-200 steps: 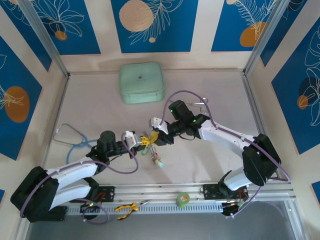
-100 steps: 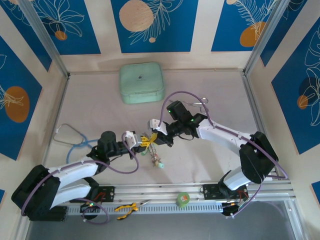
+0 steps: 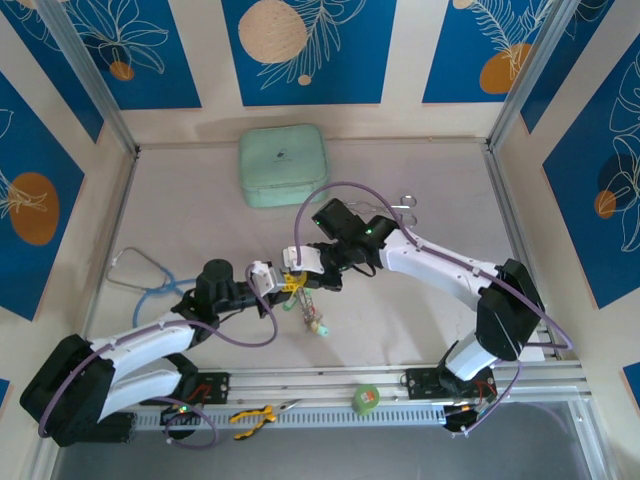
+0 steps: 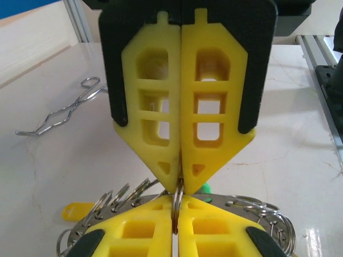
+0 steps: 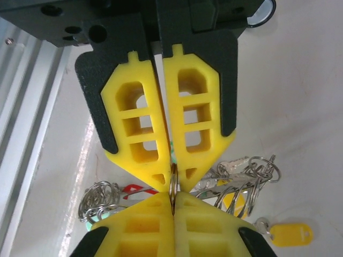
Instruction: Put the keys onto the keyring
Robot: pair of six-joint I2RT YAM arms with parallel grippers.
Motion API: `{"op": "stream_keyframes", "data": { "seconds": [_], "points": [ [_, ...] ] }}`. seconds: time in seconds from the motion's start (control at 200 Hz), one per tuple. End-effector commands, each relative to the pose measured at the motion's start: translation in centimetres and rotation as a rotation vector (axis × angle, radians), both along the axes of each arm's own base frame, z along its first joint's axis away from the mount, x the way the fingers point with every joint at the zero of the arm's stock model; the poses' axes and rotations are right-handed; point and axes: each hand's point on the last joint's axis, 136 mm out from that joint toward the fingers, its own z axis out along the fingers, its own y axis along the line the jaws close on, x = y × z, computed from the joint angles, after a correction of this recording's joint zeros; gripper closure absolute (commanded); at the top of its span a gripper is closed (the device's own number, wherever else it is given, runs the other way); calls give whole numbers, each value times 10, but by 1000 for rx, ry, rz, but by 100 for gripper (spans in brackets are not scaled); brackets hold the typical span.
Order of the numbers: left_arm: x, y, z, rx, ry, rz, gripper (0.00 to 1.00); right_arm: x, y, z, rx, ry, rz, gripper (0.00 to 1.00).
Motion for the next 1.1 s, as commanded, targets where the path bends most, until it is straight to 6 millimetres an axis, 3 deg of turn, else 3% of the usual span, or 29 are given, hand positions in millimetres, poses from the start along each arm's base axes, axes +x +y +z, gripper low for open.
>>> {"op": "stream_keyframes", "data": {
  "seconds": [0.0,0.13,0.215,0.27,0.525,0.8,1.095],
  "points": [
    [1,-7,18,-28,-46,-25,94,-9,-4,-4,-68,-4,42,100],
    [-1,-7,20,-41,-55,-33,100,-8,2,7,8,19,22,100],
    [-1,-6,21,-55,-60,-29,100,-2,0,19,121,63,-32,83],
    [-3,-6,22,-67,-65,-29,100,1,-4,25,189,105,-65,78],
    [-3,-5,25,-95,-91,-26,100,1,-12,20,240,202,-124,74],
    [-3,-6,26,-104,-93,-33,100,-3,-8,24,261,219,-97,74],
    [-3,-6,27,-106,-95,-32,100,-3,-12,19,234,221,-99,91]
  ]
}}
